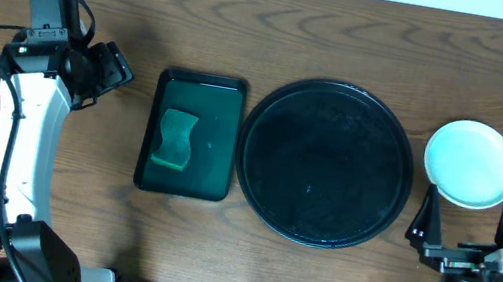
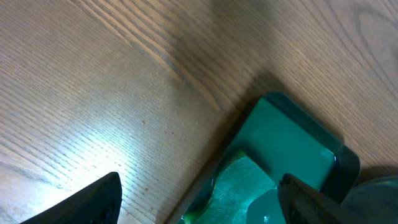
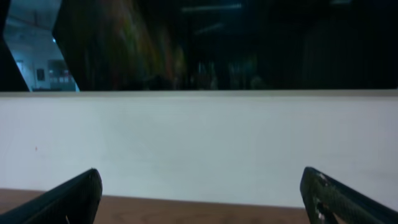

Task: Clean dirty plates on tray and stack at the side

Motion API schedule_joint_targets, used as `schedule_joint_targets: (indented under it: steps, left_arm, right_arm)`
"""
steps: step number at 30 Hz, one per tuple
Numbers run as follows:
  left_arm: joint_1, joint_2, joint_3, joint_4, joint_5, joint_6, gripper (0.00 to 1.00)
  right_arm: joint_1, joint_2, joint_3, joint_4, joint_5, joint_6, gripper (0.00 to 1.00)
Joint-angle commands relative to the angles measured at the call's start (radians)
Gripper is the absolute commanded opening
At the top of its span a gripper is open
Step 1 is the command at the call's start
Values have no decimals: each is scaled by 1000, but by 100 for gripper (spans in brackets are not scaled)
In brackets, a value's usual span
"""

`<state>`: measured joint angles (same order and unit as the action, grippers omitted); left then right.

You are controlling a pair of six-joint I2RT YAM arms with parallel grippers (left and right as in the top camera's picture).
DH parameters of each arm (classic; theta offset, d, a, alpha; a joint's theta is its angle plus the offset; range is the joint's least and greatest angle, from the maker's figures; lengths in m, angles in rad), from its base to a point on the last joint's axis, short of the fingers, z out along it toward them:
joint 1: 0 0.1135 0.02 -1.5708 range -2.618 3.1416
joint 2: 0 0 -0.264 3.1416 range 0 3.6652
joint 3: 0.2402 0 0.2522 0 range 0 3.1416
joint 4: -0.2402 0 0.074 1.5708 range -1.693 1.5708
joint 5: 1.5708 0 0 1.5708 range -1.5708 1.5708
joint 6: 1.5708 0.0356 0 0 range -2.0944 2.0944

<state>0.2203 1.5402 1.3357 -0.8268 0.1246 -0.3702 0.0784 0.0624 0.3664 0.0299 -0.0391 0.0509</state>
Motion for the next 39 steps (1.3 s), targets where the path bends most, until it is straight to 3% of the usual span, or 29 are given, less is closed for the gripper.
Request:
schedule_joint_targets:
  steps: [1,10,16,30,39]
  left_arm:
    - [4,3,10,-2,-6,-9,80]
    - [4,3,10,-2,-6,-9,80]
    - [4,3,10,-2,-6,-9,80]
    - [4,3,10,-2,-6,-9,81]
    - [4,3,10,-2,-6,-9,80]
  right_arm:
    - [-8,-30,-92,77,-18,-44,99]
    - [-15,-57,-272,266,-17,-61,99]
    - [-19,-58,-356,284,-14,-60,99]
    - [-33,-58,-361,-106,110,-45,99]
    - [-33,-58,-361,-100,87,-45,99]
